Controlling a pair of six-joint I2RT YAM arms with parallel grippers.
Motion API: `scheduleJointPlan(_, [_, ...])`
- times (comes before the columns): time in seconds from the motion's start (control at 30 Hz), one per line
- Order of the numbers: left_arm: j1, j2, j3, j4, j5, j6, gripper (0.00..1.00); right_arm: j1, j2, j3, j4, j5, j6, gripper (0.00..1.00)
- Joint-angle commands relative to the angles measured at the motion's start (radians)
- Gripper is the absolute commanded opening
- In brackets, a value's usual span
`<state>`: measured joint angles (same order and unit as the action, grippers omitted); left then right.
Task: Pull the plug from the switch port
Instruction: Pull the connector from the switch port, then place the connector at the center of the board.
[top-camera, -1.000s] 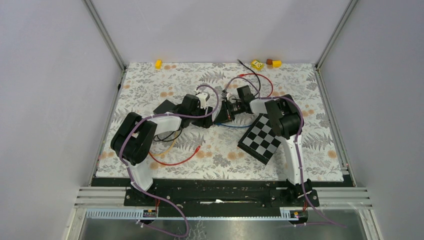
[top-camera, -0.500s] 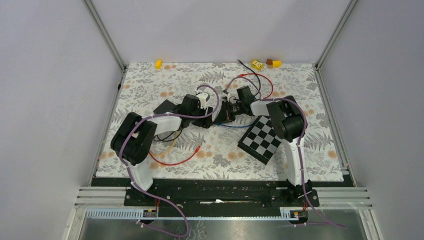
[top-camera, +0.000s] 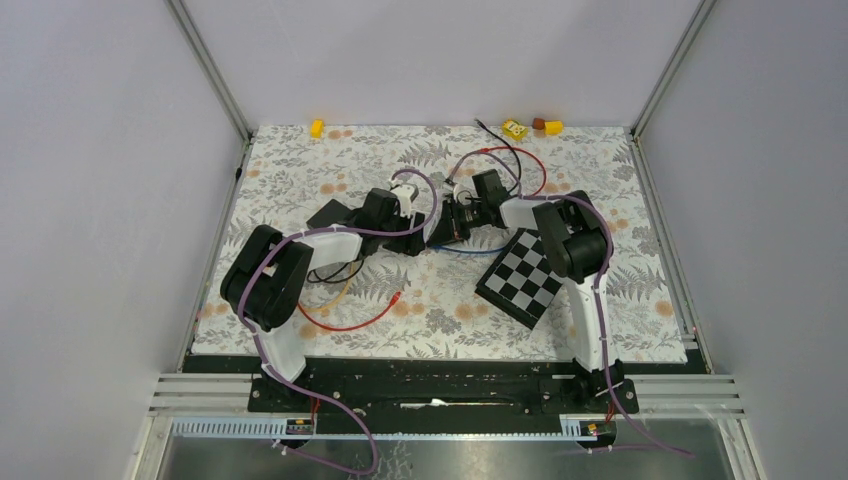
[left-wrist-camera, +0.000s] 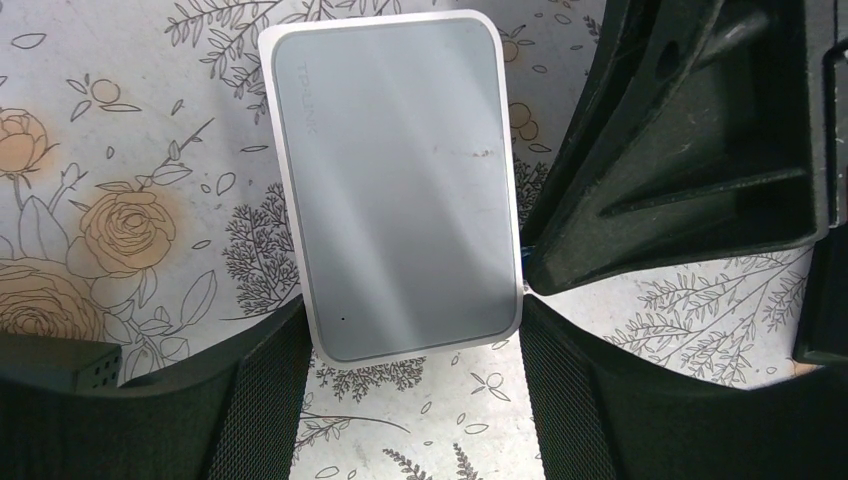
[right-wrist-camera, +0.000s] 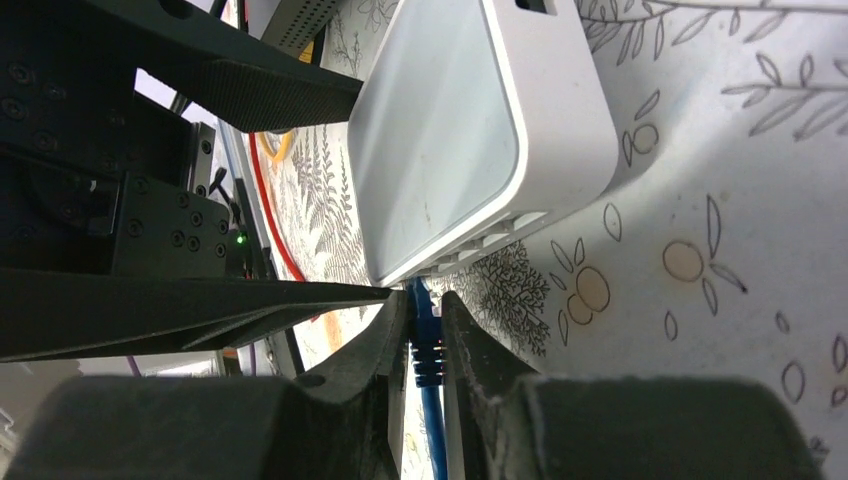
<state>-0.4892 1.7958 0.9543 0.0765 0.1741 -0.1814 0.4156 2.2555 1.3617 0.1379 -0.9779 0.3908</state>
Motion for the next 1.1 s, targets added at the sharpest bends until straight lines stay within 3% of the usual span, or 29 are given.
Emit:
scheduleJointPlan(0.0, [0.042, -0.007, -0.030, -0.031, -0.117, 0.000, 0.00, -0.020, 0.052, 0.105, -0.236, -0.110, -0.146, 0.00])
scheduleJointPlan(0.13, [0.046, -0.012, -0.032, -0.028, -0.124, 0.002, 0.00, -0.024, 0.061, 0.094, -0.238, -0.116, -0.141, 0.00])
scheduleJointPlan(0.33, [0.051, -0.010, -0.029, -0.032, -0.131, -0.014, 0.00, -0.011, 0.000, -0.057, 0.025, -0.098, 0.055, 0.00])
scheduleJointPlan(0.47, [0.059, -0.006, -0.029, -0.032, -0.128, -0.023, 0.00, 0.001, -0.019, -0.087, 0.081, -0.088, 0.078, 0.00])
scheduleJointPlan(0.67, [0.058, -0.002, -0.029, -0.034, -0.124, -0.015, 0.00, -0.025, 0.026, 0.028, -0.158, -0.099, -0.111, 0.00])
scheduleJointPlan(1.07, [0.058, -0.016, -0.038, -0.016, -0.039, -0.005, 0.00, -0.046, 0.028, 0.145, -0.306, -0.058, -0.201, 0.04])
